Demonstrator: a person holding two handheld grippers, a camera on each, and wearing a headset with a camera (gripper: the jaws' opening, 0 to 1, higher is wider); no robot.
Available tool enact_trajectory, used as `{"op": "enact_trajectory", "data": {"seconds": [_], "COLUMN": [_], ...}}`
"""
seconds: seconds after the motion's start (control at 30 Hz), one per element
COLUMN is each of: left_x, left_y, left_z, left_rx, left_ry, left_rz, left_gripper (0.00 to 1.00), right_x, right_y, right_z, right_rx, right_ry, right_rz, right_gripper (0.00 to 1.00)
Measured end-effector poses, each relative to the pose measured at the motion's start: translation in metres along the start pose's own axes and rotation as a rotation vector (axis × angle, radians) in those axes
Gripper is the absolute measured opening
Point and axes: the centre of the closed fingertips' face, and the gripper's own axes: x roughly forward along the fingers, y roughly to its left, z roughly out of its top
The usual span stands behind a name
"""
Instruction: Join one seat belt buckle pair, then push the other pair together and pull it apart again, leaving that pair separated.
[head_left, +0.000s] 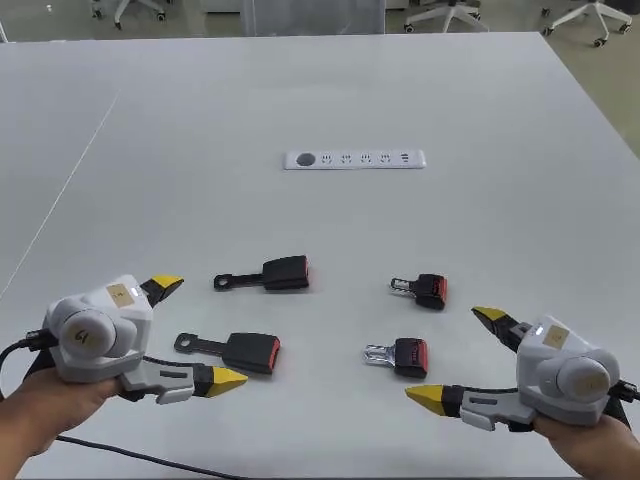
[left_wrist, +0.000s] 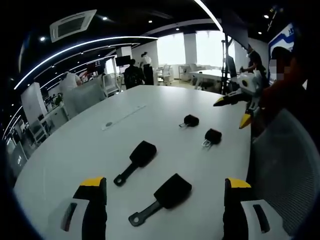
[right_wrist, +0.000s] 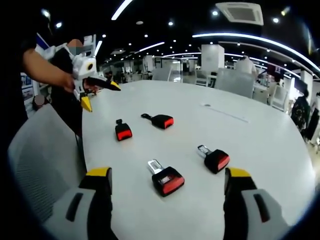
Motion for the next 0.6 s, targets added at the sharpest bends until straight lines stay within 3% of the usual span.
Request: {"op": "enact_trajectory", "data": {"seconds": [0.6], "left_x": [-0.002], "left_y": [-0.0017], "left_z": [-0.0026], "left_rx": [0.012], "left_ry": [0.007], "left_rz": [-0.001], "left_gripper": [1.0], "right_x": [-0.0004], "right_y": [0.0034], "right_z": [-0.0002], "right_rx": [0.003], "right_ry": [0.002], "right_rz": [0.004], "right_gripper": [0.94]}}
